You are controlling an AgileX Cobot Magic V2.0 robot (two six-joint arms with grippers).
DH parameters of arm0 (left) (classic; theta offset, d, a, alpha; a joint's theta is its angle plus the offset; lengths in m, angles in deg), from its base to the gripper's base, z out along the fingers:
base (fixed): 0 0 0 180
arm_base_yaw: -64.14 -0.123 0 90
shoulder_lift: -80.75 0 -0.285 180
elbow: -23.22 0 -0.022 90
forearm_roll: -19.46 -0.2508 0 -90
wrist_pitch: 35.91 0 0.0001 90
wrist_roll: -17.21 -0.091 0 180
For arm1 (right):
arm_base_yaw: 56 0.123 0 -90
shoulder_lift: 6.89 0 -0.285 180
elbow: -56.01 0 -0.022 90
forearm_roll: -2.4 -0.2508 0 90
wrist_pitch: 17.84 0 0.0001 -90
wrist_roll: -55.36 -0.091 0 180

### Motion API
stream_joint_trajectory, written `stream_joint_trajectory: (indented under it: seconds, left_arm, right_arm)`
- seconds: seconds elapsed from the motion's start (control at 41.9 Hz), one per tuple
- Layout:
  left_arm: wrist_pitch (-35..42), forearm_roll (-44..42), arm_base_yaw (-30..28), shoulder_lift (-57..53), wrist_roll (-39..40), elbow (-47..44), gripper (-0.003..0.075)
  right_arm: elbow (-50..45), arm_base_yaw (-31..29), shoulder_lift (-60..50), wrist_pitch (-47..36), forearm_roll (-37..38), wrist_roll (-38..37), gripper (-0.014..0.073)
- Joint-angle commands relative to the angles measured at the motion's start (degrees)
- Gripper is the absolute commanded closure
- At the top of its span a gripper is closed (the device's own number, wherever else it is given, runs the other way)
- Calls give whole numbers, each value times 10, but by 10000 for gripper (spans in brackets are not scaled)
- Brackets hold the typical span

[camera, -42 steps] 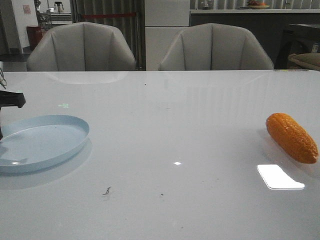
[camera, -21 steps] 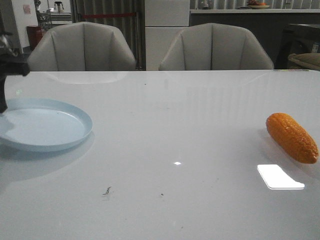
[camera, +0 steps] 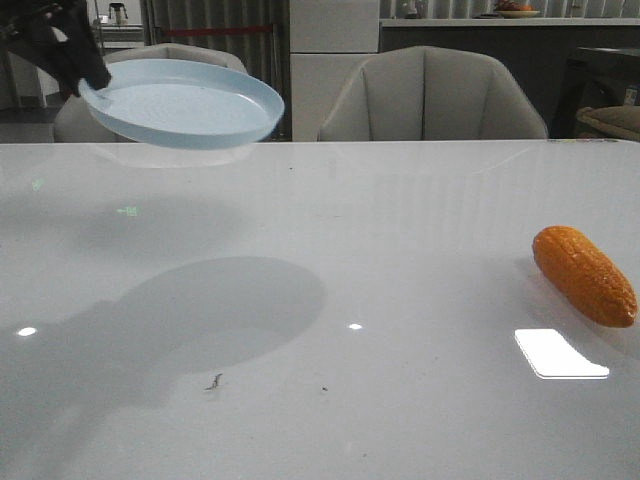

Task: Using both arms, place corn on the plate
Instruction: 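Lift the plate and carry it toward the table center, lower it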

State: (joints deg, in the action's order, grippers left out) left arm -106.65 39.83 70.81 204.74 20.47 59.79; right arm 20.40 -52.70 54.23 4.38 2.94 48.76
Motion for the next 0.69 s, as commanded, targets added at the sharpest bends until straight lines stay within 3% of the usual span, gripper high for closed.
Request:
stream_joint_trajectory:
  seconds: [0.0,0.262,0.668]
  left_arm:
    - [-2,25,35,-22,4,20,631]
    - [9,7,108,33,6,20,631]
    - [-19,18,131,114,6,20,622]
  right_arm:
    - [20,0,-5,-40,1,1,179]
    - [20,0,-5,-40,1,1,179]
    - [20,0,-5,-40,-20,1,179]
